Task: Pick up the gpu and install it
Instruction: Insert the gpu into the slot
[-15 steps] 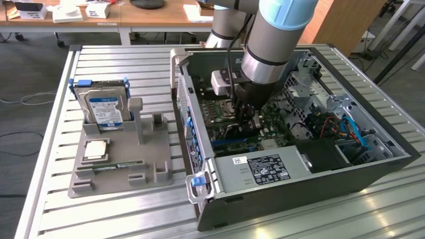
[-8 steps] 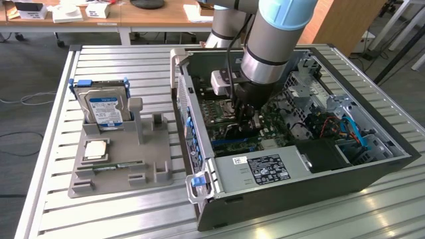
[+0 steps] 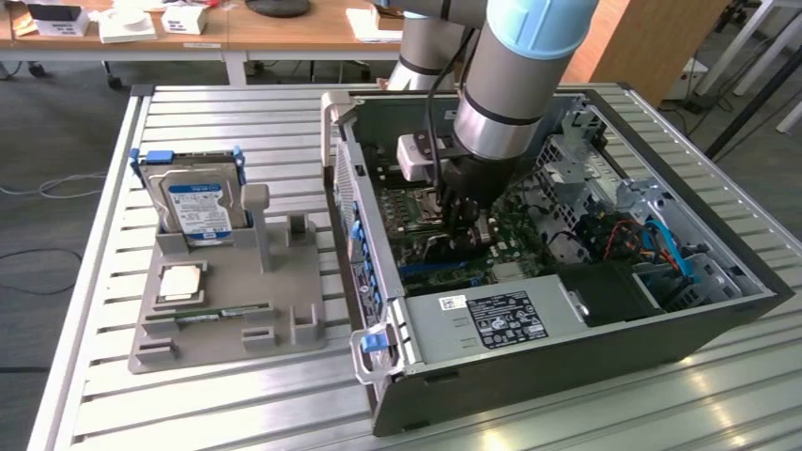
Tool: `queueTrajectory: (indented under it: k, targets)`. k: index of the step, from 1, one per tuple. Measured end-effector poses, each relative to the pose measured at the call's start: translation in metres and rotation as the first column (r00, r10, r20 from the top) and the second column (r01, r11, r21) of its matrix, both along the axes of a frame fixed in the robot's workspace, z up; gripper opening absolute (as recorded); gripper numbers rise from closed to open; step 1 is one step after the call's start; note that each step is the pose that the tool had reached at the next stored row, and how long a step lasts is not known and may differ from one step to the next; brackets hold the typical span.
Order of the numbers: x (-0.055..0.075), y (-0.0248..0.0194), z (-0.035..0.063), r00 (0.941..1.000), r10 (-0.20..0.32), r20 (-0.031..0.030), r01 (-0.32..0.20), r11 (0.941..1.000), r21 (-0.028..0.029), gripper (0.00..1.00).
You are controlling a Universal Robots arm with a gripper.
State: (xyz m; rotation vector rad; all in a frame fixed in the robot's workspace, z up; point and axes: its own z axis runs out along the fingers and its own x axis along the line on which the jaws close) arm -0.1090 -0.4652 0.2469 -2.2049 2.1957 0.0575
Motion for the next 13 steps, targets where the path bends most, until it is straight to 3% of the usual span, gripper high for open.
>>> queueTrajectory:
  k: [13]
  targets:
    - [-0.0001, 0.0000, -0.0020, 1.0000, 0.000, -0.0001, 0.000, 1.0000, -0.0001, 0.27]
